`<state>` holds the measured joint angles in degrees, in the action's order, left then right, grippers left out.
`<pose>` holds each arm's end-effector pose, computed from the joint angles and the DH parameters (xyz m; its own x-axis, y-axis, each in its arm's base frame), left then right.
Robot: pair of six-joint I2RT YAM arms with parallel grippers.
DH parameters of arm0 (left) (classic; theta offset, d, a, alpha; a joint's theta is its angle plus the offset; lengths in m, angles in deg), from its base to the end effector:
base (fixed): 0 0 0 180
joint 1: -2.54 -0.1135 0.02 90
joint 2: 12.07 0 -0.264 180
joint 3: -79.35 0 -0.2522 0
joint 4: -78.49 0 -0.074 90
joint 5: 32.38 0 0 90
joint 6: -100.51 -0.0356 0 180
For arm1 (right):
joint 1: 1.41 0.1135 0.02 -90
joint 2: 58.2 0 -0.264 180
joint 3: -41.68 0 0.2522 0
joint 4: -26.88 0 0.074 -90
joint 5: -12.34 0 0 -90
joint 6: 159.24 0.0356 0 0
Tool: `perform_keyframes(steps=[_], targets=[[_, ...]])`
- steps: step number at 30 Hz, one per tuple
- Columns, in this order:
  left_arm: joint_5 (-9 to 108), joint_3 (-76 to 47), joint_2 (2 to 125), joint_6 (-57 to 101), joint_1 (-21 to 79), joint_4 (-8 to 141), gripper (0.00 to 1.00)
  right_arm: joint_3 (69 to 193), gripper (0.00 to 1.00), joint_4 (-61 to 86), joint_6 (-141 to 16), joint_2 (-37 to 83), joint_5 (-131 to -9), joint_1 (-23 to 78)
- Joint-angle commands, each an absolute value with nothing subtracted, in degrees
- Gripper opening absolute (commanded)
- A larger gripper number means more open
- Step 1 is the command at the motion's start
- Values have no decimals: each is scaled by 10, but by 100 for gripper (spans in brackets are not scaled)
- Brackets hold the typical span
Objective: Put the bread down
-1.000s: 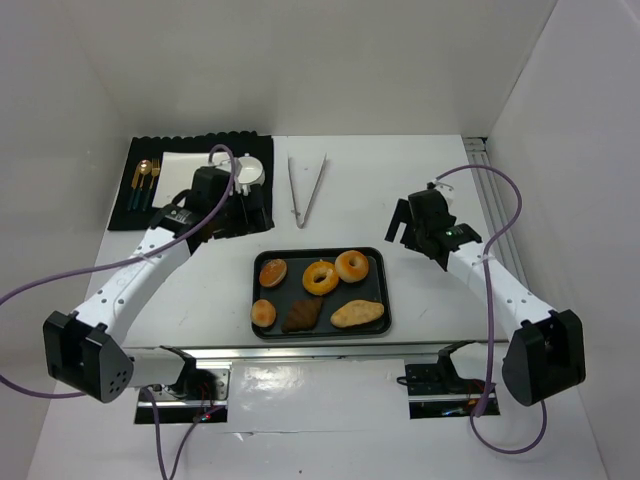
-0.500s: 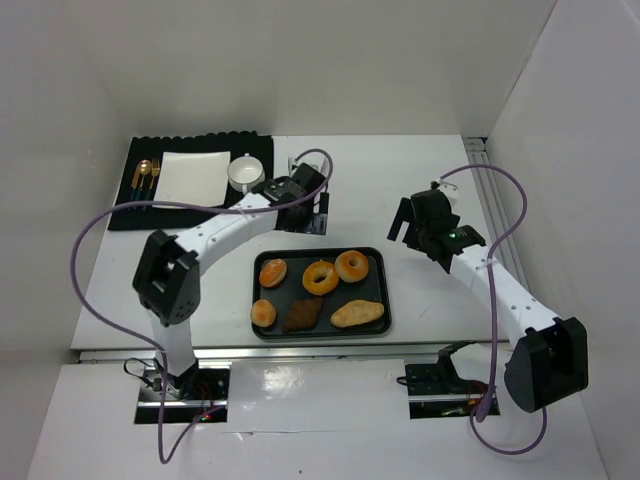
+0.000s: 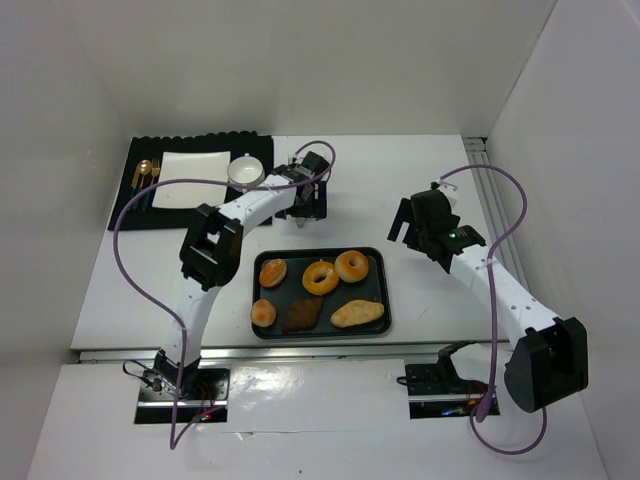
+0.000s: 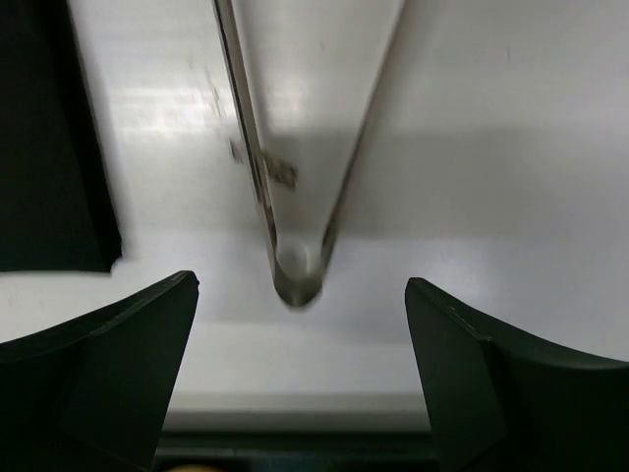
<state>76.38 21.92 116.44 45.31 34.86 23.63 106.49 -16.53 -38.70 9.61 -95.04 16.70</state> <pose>0.4183 -0.2511 0.2000 -0.8190 -0.1213 -0.5608 -0.1142 0.9923 -0.0479 0.2377 0.0665 0.2665 -0.6442 0.2995 -0.7038 0.2629 0.9508 0.1640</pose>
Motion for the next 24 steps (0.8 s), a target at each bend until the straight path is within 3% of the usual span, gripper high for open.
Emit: perform_keyframes(steps=[1,7,17,21,24], targets=[[756,281,1200,441,330,257,100,1077,99,-160,-392,90,-965,164],[717,447,1315,407,301,222,100,1082,99,-160,-392,100,-965,164],[709,495,1353,405,285,227,99,1087,99,-154,-392,111,-965,164],[728,521,1385,378,292,227,92,1087,99,-154,-392,111,-965,164],[741,521,1391,378,298,227,76,1087,99,-160,-392,111,-970,164]])
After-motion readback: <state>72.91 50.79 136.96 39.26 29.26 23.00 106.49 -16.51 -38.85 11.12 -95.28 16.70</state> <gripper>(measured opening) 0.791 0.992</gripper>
